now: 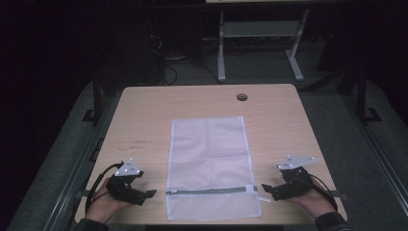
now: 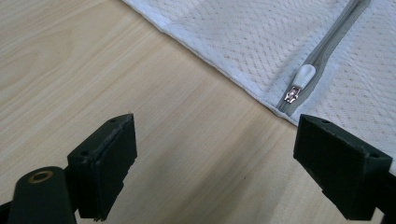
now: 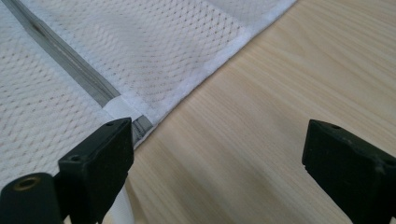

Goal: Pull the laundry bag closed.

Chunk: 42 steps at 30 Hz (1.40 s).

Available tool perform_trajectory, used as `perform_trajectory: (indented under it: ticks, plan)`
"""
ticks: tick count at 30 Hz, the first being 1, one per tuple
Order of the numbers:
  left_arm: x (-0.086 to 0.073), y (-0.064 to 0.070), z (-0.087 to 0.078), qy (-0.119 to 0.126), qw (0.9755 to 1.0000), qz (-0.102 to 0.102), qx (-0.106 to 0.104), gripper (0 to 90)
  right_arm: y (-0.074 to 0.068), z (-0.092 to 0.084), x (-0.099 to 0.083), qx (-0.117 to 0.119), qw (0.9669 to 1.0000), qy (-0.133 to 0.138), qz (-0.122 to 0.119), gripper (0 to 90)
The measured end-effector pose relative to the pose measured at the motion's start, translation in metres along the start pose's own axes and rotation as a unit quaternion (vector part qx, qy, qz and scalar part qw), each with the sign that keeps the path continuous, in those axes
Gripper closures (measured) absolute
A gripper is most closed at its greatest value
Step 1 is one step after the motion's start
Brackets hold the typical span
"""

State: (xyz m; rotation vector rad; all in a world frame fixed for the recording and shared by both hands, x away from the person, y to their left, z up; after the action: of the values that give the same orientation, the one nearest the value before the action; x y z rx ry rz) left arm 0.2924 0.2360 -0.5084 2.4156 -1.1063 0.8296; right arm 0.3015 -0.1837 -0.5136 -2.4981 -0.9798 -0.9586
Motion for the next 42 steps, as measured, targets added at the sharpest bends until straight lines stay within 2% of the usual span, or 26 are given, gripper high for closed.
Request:
perform_trajectory:
  ticks: [6,8,18,24,36,42]
  plan:
    - [0.0,0.0,-0.001,0.001,1.0,-0.002,0.001,12.8,-0.006,-0.001,0.003,0.011,0.9999,0.002,-0.003,12.9]
    - [0.0,0.0,-0.001,0.001,1.0,0.0,-0.001,12.8,-0.012,-0.001,0.007,0.023,0.9997,0.003,-0.003,13.4]
    - [-0.001,0.002,0.0,-0.001,1.0,0.0,-0.006,13.0,-0.034,0.003,0.021,0.052,0.9984,0.009,-0.02,13.6]
    - [0.0,0.002,0.0,-0.001,1.0,0.001,-0.008,13.1,-0.052,0.007,0.033,0.085,0.9957,0.014,-0.035,13.6]
    - [0.001,0.003,-0.001,0.002,0.9999,0.002,-0.01,13.2,-0.077,0.022,0.045,0.112,0.9913,0.011,-0.068,13.7]
    - [0.001,0.003,-0.001,0.002,0.9999,0.001,-0.011,13.2,-0.085,0.025,0.05,0.123,0.9892,0.016,-0.079,13.7]
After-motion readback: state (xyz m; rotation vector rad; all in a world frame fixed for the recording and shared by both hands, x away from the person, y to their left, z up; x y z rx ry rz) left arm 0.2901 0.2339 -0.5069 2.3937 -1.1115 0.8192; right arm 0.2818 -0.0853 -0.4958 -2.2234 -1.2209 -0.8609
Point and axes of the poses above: each handheld gripper's, and its own axes: z roughly forward along the jaws, x roughly out of its top, y roughly to its right, the point moved 9 cm from there along z, roughly forward along the jaws, and after that the axes turned 1 degree about -x, right-handed, at the moved point
